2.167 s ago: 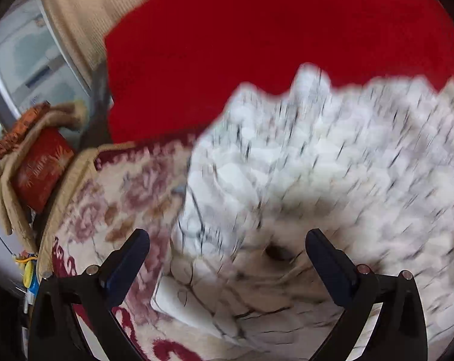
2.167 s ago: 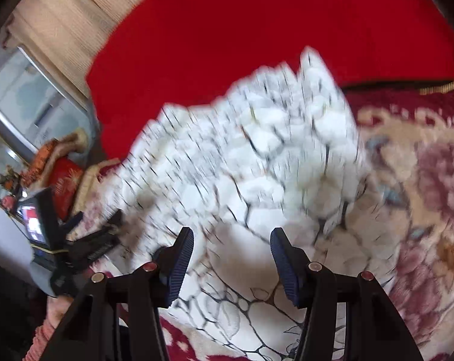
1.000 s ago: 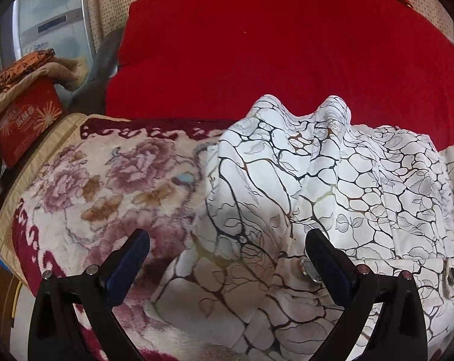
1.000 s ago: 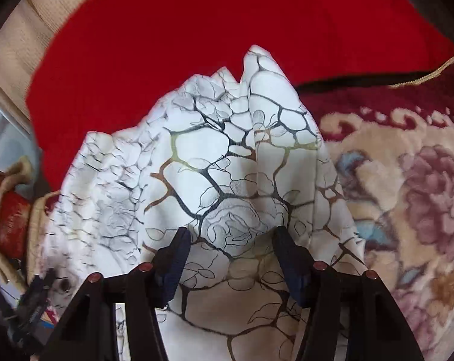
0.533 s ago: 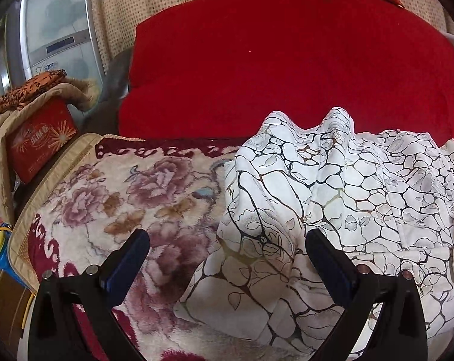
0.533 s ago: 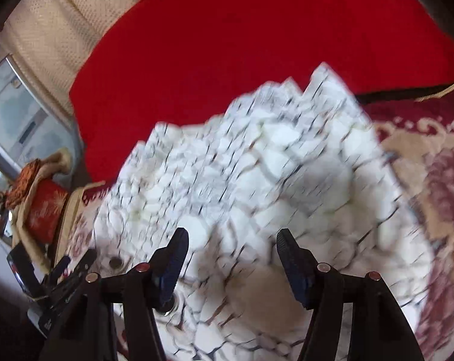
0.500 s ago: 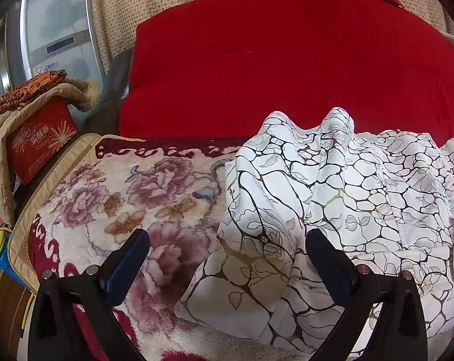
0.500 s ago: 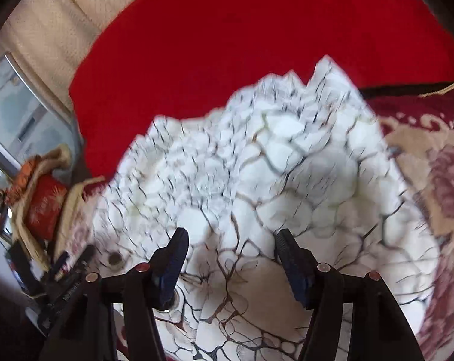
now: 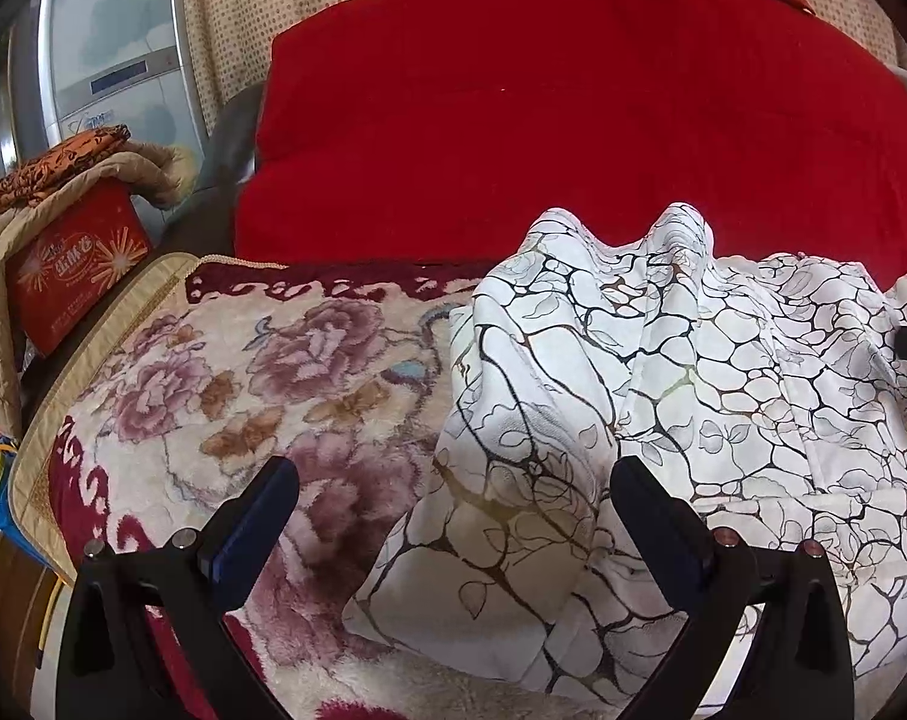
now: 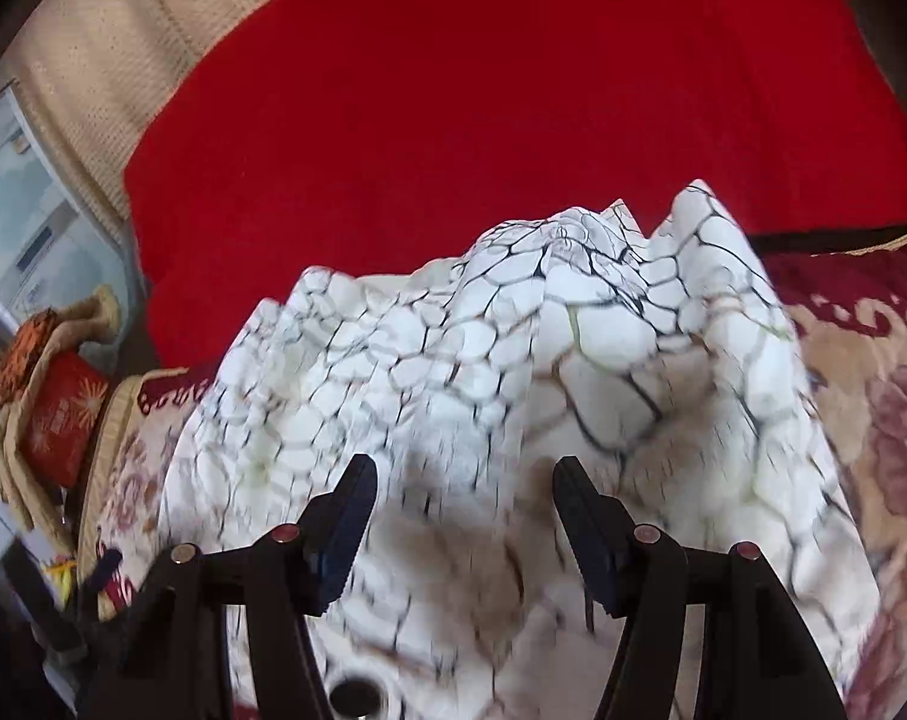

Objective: Fold large clothes

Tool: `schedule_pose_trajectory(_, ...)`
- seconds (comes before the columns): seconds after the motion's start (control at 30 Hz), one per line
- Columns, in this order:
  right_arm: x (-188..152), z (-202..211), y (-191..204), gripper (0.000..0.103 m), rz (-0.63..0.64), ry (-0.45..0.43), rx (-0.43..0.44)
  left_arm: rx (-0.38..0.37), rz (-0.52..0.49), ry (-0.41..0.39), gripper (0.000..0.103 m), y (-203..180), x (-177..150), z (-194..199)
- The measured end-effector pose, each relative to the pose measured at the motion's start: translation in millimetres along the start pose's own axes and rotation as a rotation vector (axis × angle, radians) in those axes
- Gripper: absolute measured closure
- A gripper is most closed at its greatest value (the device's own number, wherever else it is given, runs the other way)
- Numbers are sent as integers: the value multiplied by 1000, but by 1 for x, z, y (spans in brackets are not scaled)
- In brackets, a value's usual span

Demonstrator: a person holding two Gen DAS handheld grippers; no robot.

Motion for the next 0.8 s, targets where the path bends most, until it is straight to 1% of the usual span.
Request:
schedule_pose_trajectory(0.03, 3, -11, -4, 38, -17, 21, -6, 2, -10, -2, 0, -3, 0, -1)
schedule_pose_trajectory(0.1, 4, -39, -11, 37, -49, 98, -30, 0, -20, -3, 0, -6, 0, -2)
schedule_pose_trajectory(0.13, 4, -45, -14, 37, -50, 104, -29, -3, -23, -3, 0, -8, 0, -2)
schedule_pose_trajectory(0.23, 5, -40, -10, 37, -29, 78, -29, 0, -36, -10, 0, -12, 2, -1)
schedule_pose_trajectory(0.33, 3, -29, -2, 37, -6, 49, -15, -10, -29, -27, 0, -12, 3, 5)
schedule_pose_trajectory(0.47, -4, 3, 4, 37, -10, 19, 50, -11, -38, -49, 0, -11, 4, 12)
schedule_pose_trajectory(0.57, -7, 30, 0, 37, -17, -13, 94, -18, -23, -41, 0, -5, 3, 14)
schedule_pose_trajectory(0.63, -15, 50, -4, 36, -24, -38, 120, -13, 13, -24, 0, 6, 3, 13)
schedule_pose_trajectory(0.7, -26, 72, -14, 29, -41, -68, 147, -6, 52, -19, 0, 19, 3, 14)
schedule_pose_trajectory(0.8, -43, 105, -31, 28, -78, -111, 167, 25, 127, -24, 0, 47, 2, 17)
Point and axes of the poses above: each gripper's, at about its wrist camera, not at the fingertips, and z roughly against the way its jaws point, y to its left, x to its top, the point moved 3 cm from there along -z, roughly the way its jaws point, and after that the axes turned 8 degrees about -y, right-handed, at the moved point
